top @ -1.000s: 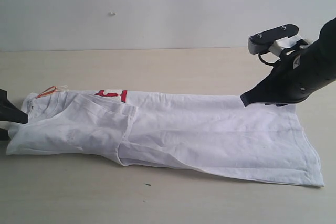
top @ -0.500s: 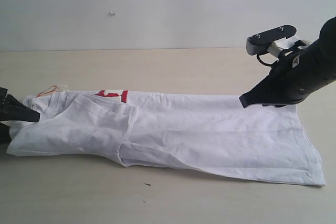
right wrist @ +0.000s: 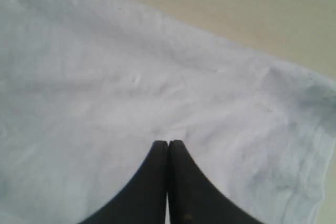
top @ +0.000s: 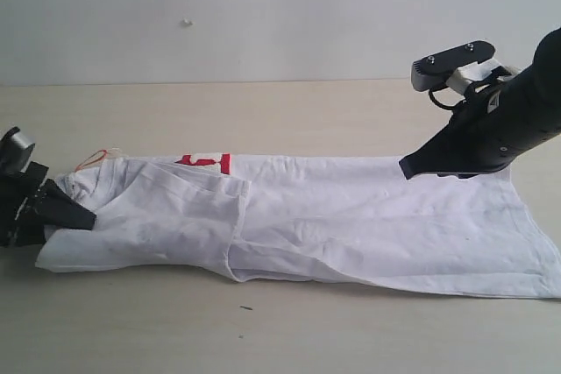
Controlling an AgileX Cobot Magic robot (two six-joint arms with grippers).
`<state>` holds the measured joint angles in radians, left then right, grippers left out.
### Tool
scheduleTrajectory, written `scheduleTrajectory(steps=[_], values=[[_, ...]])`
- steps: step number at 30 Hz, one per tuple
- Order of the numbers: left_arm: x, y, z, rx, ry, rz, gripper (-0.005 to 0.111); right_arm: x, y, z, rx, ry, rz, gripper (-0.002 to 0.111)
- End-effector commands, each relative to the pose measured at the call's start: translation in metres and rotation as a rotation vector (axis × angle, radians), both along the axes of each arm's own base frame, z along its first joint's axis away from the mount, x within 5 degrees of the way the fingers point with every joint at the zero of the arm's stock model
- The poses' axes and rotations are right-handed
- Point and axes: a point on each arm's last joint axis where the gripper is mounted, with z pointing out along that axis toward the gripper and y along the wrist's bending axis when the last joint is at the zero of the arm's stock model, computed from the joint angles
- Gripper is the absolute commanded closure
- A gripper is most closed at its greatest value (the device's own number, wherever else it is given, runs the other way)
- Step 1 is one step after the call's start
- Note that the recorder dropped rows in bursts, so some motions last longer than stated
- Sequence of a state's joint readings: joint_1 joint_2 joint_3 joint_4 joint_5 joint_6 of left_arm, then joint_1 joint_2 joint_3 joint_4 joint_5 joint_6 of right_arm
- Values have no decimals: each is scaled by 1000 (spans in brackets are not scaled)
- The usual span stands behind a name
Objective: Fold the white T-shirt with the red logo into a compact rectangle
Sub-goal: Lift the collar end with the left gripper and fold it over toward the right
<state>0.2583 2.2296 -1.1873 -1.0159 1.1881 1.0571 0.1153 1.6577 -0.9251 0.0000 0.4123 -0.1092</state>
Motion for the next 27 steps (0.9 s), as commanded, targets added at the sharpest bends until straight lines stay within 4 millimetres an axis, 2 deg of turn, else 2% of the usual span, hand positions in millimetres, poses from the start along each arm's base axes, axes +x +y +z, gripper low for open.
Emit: scheduleTrajectory(steps=[1,3,8,12,18,21,27], values=[[-1,-9,4,16,-20,-51,90,0,0,3,-1,-18,7,108],[0,-5,12,21,-42,-41,106,0,0,3,-1,-18,7,108],[1,10,40,43,-118,4,107,0,0,3,-1,-18,7,108],[-1,24,71,69,-188,55,107,0,0,3,-1,-18,7,108],[-10,35,108,142,-178,148,107,-1,0,2,-1,-5,5,108],[-11,27,128,120,-220,164,107,-1,0,2,-1,-7,5,108],[-12,-14,164,5,-304,131,107,0,0,1,-1,-6,5,108]])
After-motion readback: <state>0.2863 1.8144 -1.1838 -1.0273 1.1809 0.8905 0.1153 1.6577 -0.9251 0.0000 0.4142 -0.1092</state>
